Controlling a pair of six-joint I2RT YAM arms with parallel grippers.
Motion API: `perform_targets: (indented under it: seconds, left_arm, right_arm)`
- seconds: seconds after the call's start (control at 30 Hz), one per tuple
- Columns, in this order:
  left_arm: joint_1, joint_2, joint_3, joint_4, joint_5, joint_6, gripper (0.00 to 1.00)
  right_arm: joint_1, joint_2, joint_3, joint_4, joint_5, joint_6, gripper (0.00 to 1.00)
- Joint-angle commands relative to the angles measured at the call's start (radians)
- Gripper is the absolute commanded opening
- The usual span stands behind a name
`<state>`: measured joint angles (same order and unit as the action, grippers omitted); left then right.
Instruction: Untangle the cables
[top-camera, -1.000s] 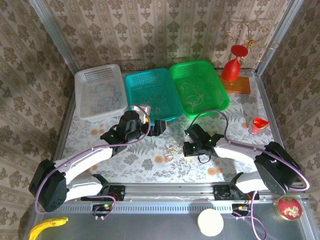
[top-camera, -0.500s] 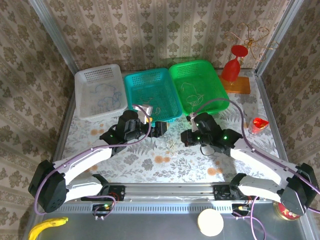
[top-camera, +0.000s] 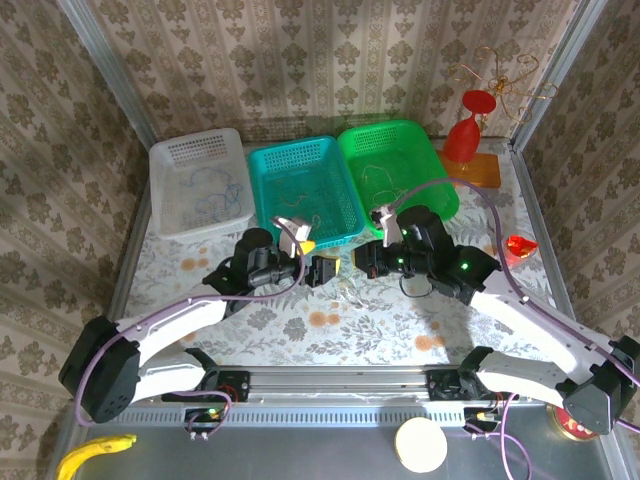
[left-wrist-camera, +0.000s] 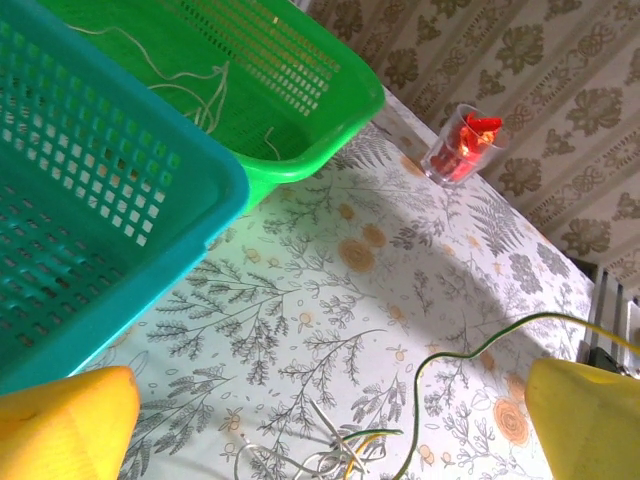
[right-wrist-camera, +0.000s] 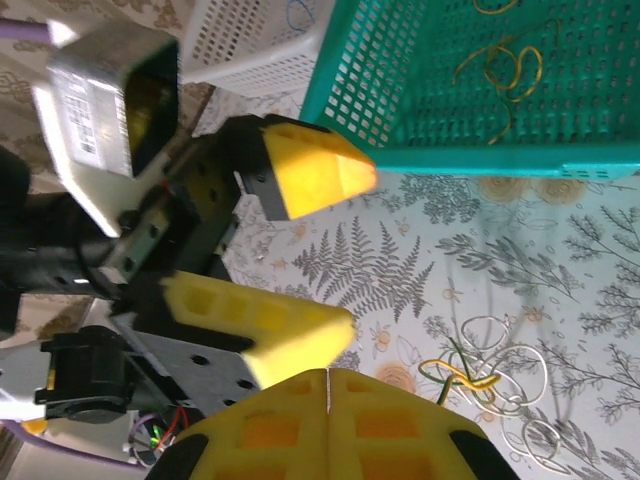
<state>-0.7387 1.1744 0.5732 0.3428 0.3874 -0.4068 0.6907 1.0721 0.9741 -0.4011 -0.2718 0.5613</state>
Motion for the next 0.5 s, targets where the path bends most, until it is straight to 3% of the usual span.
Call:
perform_targets:
  seconds: [0.0,0.47]
  left_arm:
    - [0.003,0.026,-0.012,0.068,0.067,0.036,1.00]
    - [-0.059,0.201,0.075,0.147,0.105,0.059,0.95]
  right_arm:
    - [-0.003,-0.017,0.047,0.005,-0.044,0.024,0.00]
    - [-0.002,-0.029,0.082,0.061,-0.085,0.086,0.00]
